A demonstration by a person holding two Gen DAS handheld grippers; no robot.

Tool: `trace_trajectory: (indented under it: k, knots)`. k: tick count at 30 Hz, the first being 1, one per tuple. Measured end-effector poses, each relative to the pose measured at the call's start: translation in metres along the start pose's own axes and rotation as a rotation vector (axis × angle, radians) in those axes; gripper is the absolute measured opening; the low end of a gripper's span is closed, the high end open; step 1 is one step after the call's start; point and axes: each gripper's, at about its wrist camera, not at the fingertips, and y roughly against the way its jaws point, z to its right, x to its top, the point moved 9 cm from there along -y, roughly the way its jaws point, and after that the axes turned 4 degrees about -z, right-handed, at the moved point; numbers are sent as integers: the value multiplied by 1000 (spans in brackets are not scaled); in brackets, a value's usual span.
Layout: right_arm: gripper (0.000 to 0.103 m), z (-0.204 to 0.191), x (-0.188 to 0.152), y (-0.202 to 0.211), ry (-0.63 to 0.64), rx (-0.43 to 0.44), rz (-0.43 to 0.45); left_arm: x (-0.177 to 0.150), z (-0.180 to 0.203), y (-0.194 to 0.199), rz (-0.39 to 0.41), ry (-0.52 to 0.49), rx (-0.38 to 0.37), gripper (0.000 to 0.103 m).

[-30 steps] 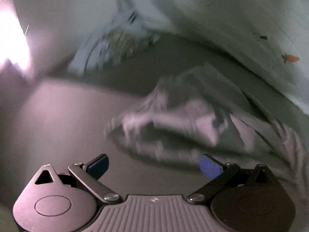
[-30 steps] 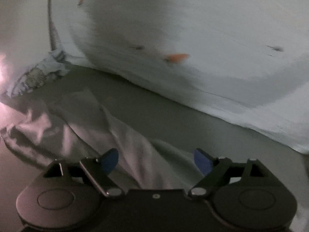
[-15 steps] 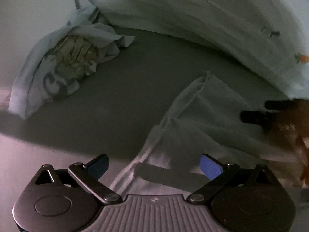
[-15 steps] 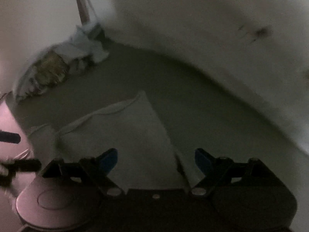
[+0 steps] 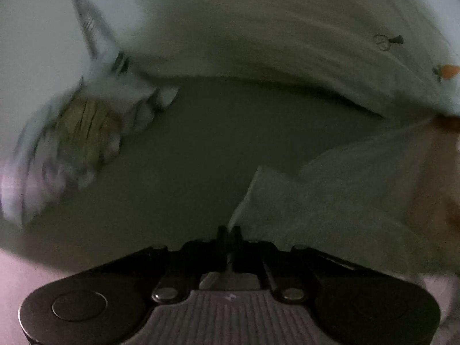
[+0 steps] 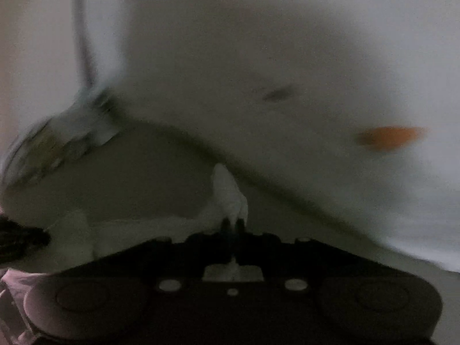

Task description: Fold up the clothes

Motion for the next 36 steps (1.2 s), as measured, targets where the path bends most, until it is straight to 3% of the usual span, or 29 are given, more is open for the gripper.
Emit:
trace_trajectory:
  k: [5, 9, 11, 13, 14, 15, 17, 21, 24, 25, 27, 28, 31, 33, 36]
  knots:
    - [2, 93, 35, 93, -157, -187, 182, 52, 14, -5, 104, -56, 42, 3]
    - [2, 118, 64, 157, -189, -272, 324, 121, 8, -16, 187, -11, 113, 3]
    - [2, 108, 76, 183, -177, -268, 386, 153, -2, -25, 190, 43, 179, 4]
    - [2, 83, 85, 205, -157, -221, 441, 167, -12, -18, 170, 87, 173, 9]
    - [2, 68, 88, 213, -156, -177, 459, 175, -17, -14, 162, 110, 168, 14]
    - [2, 47, 89, 222, -154, -113, 475, 174, -24, 2, 185, 157, 126, 27]
    - [2, -7, 84, 236, -129, 61, 474, 163, -37, 32, 216, 215, 53, 41]
    - [2, -132, 46, 243, 1, 375, 361, 106, -74, 110, 235, 295, 4, 42]
    - [7, -228, 0, 242, 127, 591, 234, 46, -125, 174, 248, 358, 82, 49]
    - [10, -254, -21, 234, 158, 639, 157, 27, -142, 191, 242, 377, 135, 51]
    - [42, -297, -68, 216, 213, 712, -33, -5, -172, 214, 222, 404, 229, 52]
    - [46, -310, -87, 210, 241, 737, -100, -25, -186, 224, 200, 421, 274, 52]
    - [48, -312, -110, 210, 276, 739, -151, -70, -200, 245, 147, 448, 330, 53]
    - [58, -295, -112, 215, 248, 705, -145, -94, -190, 250, 122, 466, 316, 66]
    - [64, -247, -111, 214, 152, 591, -126, -119, -158, 241, 60, 506, 245, 68]
